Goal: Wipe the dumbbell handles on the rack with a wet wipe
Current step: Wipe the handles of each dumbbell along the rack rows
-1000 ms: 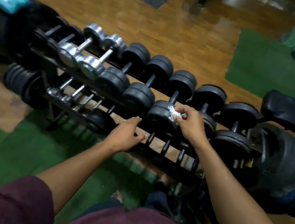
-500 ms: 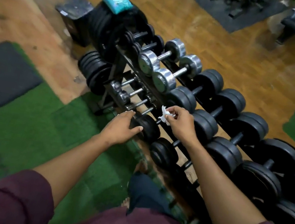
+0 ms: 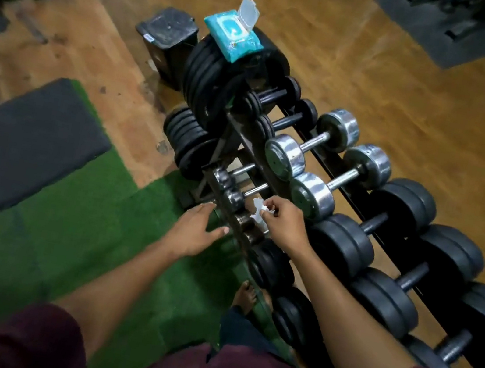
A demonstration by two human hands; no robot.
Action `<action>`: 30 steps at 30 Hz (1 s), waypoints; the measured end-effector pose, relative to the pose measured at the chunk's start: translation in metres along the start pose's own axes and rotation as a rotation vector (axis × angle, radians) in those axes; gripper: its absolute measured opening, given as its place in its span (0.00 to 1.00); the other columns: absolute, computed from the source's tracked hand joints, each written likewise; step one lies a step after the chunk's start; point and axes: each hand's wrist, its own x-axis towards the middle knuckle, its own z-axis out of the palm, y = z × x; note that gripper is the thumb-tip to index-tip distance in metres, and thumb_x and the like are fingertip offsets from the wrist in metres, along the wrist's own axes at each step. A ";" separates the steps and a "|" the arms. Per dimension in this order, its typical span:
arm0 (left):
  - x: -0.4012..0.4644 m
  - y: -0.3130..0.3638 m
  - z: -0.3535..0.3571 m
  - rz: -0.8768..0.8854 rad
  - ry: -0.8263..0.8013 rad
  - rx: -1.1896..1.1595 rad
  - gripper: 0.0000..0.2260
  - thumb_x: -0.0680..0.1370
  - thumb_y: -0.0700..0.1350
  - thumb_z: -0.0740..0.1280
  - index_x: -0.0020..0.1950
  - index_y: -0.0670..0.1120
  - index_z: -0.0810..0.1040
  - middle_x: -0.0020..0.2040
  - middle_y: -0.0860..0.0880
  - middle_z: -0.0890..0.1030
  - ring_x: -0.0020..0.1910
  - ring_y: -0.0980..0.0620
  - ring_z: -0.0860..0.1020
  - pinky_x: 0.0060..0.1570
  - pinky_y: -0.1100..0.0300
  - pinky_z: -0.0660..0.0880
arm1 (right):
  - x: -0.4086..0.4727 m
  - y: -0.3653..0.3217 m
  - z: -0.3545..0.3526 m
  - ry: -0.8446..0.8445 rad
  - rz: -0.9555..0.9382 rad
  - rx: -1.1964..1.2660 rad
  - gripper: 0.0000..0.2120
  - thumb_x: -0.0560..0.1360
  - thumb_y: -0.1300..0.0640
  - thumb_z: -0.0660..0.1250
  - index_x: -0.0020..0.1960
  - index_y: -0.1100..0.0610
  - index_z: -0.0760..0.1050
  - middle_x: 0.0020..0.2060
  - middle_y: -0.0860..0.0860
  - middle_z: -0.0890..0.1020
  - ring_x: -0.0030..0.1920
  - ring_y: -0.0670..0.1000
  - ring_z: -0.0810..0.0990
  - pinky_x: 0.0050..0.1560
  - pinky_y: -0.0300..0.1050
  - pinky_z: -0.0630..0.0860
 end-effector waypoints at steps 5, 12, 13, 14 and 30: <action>0.045 -0.005 -0.016 -0.019 -0.022 -0.001 0.35 0.81 0.59 0.66 0.82 0.43 0.60 0.80 0.43 0.64 0.78 0.44 0.64 0.75 0.54 0.60 | 0.046 -0.012 0.008 -0.038 0.022 0.029 0.04 0.76 0.53 0.67 0.44 0.47 0.74 0.44 0.48 0.80 0.45 0.48 0.79 0.45 0.44 0.74; 0.089 -0.034 -0.044 -0.034 -0.042 -0.032 0.35 0.81 0.60 0.66 0.81 0.44 0.60 0.80 0.43 0.64 0.78 0.44 0.64 0.76 0.51 0.62 | 0.091 -0.032 0.030 -0.086 0.082 0.032 0.07 0.76 0.57 0.69 0.54 0.54 0.77 0.49 0.50 0.81 0.49 0.49 0.79 0.47 0.41 0.73; 0.095 -0.040 -0.049 -0.032 -0.049 -0.034 0.35 0.81 0.60 0.66 0.81 0.44 0.60 0.80 0.44 0.64 0.78 0.44 0.64 0.76 0.51 0.62 | 0.096 -0.037 0.034 -0.088 0.095 0.035 0.07 0.76 0.57 0.69 0.54 0.55 0.77 0.50 0.50 0.81 0.49 0.49 0.80 0.47 0.41 0.73; 0.101 -0.047 -0.053 -0.028 -0.060 -0.037 0.35 0.81 0.60 0.66 0.81 0.44 0.60 0.80 0.44 0.64 0.78 0.44 0.64 0.76 0.51 0.62 | 0.101 -0.042 0.038 -0.086 0.107 0.039 0.08 0.76 0.58 0.69 0.55 0.54 0.77 0.50 0.50 0.81 0.49 0.49 0.80 0.47 0.41 0.74; 0.225 -0.160 -0.155 0.169 -0.354 0.049 0.34 0.81 0.59 0.67 0.81 0.43 0.62 0.78 0.43 0.67 0.76 0.44 0.66 0.73 0.56 0.63 | 0.183 -0.125 0.147 0.174 0.479 0.014 0.10 0.73 0.56 0.71 0.53 0.54 0.77 0.48 0.53 0.84 0.51 0.55 0.80 0.45 0.41 0.67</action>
